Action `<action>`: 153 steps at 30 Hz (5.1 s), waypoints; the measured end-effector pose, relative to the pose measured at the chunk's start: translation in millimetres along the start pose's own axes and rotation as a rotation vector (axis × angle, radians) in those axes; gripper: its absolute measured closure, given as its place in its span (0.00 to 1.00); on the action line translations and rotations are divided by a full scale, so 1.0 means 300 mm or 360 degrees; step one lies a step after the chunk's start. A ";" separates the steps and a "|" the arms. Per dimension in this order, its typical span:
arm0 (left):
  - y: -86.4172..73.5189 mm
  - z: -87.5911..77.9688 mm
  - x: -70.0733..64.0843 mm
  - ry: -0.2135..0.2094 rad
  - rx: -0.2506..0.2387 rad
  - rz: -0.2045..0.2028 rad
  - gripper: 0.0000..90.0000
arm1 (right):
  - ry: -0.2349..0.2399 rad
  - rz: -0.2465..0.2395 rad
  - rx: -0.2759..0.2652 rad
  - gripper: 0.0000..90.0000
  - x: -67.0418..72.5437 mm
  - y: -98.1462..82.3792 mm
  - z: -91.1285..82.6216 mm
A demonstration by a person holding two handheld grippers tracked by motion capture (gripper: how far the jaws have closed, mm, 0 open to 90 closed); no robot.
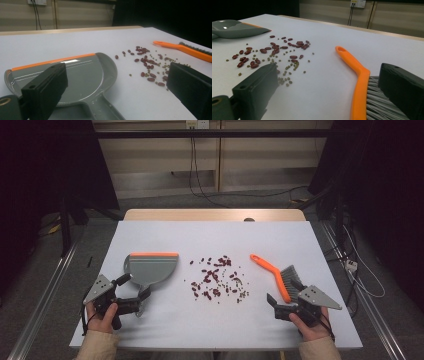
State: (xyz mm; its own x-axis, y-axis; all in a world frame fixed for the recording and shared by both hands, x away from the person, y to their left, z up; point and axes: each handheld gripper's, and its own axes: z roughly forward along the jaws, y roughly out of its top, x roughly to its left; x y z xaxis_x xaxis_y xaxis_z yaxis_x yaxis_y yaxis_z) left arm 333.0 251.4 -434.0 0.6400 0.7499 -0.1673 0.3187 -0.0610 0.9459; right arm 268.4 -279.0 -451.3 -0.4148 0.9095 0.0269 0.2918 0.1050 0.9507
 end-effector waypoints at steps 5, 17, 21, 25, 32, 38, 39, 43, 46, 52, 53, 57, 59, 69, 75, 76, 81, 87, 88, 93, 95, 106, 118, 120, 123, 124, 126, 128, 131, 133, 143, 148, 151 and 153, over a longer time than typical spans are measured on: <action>-0.001 0.004 -0.003 -0.0014 0.0006 0.0001 0.04 | 0.0002 0.0001 0.0002 0.03 -0.003 0.000 -0.001; 0.001 0.004 -0.005 -0.0026 0.0001 0.0004 0.04 | 0.0024 -0.0003 0.0011 0.03 -0.012 0.009 0.010; 0.001 0.005 -0.004 -0.0024 0.0003 0.0008 0.04 | 0.0040 -0.0018 0.0021 0.04 -0.025 0.024 0.017; 0.001 0.005 -0.008 -0.0021 0.0003 0.0010 0.04 | 0.0046 -0.0026 0.0086 0.05 -0.043 0.043 0.048; -0.002 0.002 -0.004 -0.0021 0.0003 -0.0006 0.04 | 0.0100 -0.0017 0.0148 0.06 -0.064 0.076 0.090; -0.002 0.002 -0.006 -0.0023 0.0002 0.0003 0.04 | 0.0089 0.0005 0.0202 0.06 -0.082 0.097 0.132; -0.002 0.002 -0.006 -0.0024 0.0002 0.0002 0.04 | 0.0089 0.0005 0.0202 0.06 -0.082 0.097 0.132; -0.004 0.004 -0.005 -0.0027 0.0007 -0.0002 0.04 | 0.0077 -0.0003 0.0249 0.07 -0.098 0.112 0.164; -0.004 0.004 -0.005 -0.0028 0.0013 0.0005 0.04 | 0.0068 0.0004 0.0282 0.08 -0.112 0.121 0.188; -0.007 0.006 -0.003 -0.0032 0.0022 -0.0003 0.04 | 0.0065 -0.0002 0.0378 0.10 -0.139 0.133 0.227; -0.008 0.007 -0.002 -0.0034 0.0023 -0.0001 0.04 | 0.0062 -0.0008 0.0391 0.11 -0.143 0.134 0.233; -0.008 0.008 -0.005 -0.0040 0.0021 -0.0007 0.04 | 0.0052 -0.0003 0.0441 0.12 -0.158 0.137 0.252; -0.008 0.009 -0.005 -0.0042 0.0023 -0.0008 0.04 | 0.0061 0.0017 0.0472 0.14 -0.169 0.141 0.265; -0.009 0.009 -0.005 -0.0042 0.0025 -0.0004 0.04 | 0.0092 -0.0050 0.0631 0.26 -0.194 0.177 0.328; -0.009 0.008 -0.004 -0.0043 0.0024 -0.0005 0.04 | 0.0144 -0.0052 0.0693 0.44 -0.214 0.178 0.355; -0.009 0.008 -0.004 -0.0043 0.0025 -0.0004 0.04 | 0.0169 -0.0090 0.0733 0.45 -0.220 0.175 0.364; -0.011 0.011 -0.004 -0.0053 0.0040 -0.0001 0.04 | 0.0189 -0.0137 0.0795 0.53 -0.230 0.168 0.384; -0.012 0.011 -0.003 -0.0048 0.0038 -0.0008 0.04 | 0.0239 -0.0130 0.0903 0.66 -0.250 0.165 0.414; -0.012 0.011 -0.002 -0.0048 0.0039 -0.0005 0.04 | 0.0239 -0.0130 0.0903 0.66 -0.250 0.165 0.414; -0.013 0.013 -0.001 -0.0048 0.0043 -0.0004 0.04 | 0.0252 -0.0128 0.0994 0.74 -0.258 0.163 0.429; -0.013 0.013 -0.001 -0.0046 0.0048 -0.0004 0.04 | 0.0249 -0.0101 0.1016 0.74 -0.262 0.161 0.431; -0.015 0.019 -0.001 -0.0041 0.0061 0.0012 0.04 | 0.0247 -0.0121 0.1129 0.76 -0.257 0.160 0.456; -0.010 0.010 -0.004 -0.0013 0.0047 0.0016 0.04 | 0.0220 -0.0085 0.1148 0.78 -0.256 0.171 0.459; -0.010 0.009 -0.003 -0.0012 0.0044 0.0010 0.04 | 0.0212 -0.0081 0.1154 0.78 -0.252 0.173 0.458; -0.010 0.006 -0.001 -0.0007 0.0043 0.0020 0.04 | 0.0212 -0.0093 0.1149 0.78 -0.253 0.177 0.454; -0.009 0.004 -0.002 -0.0009 0.0036 0.0022 0.04 | 0.0211 -0.0086 0.1127 0.78 -0.254 0.180 0.447; -0.008 0.004 -0.002 -0.0007 0.0035 0.0019 0.04 | 0.0216 -0.0079 0.1098 0.78 -0.257 0.188 0.436; -0.007 0.005 -0.004 -0.0009 0.0031 0.0014 0.04 | 0.0214 -0.0081 0.1079 0.78 -0.258 0.193 0.429; -0.004 0.005 -0.007 -0.0007 0.0032 0.0025 0.04 | 0.0218 -0.0052 0.0991 0.78 -0.272 0.210 0.398; -0.001 0.007 -0.009 -0.0003 0.0028 0.0023 0.04 | 0.0218 -0.0029 0.0904 0.78 -0.282 0.222 0.369; 0.040 0.009 -0.034 0.0009 0.0001 0.0067 0.04 | 0.0199 0.0053 0.0504 0.78 -0.290 0.268 0.231; 0.078 0.018 -0.064 -0.0025 -0.0029 0.0079 0.04 | 0.0205 0.0066 0.0331 0.78 -0.289 0.271 0.170; 0.100 0.028 -0.089 -0.0047 -0.0035 0.0094 0.04 | 0.0211 0.0094 0.0205 0.78 -0.295 0.277 0.132; 0.114 0.042 -0.112 -0.0075 -0.0035 0.0106 0.04 | 0.0205 0.0097 0.0162 0.78 -0.295 0.279 0.121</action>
State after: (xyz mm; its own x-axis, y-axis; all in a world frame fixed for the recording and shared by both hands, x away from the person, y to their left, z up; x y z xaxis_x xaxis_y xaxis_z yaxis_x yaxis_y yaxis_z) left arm 331.1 215.8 -399.5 0.6917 0.7128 -0.1161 0.2591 -0.0949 0.9612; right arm 360.9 -336.1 -385.4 -0.4986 0.8572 0.1289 0.4031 0.0976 0.9100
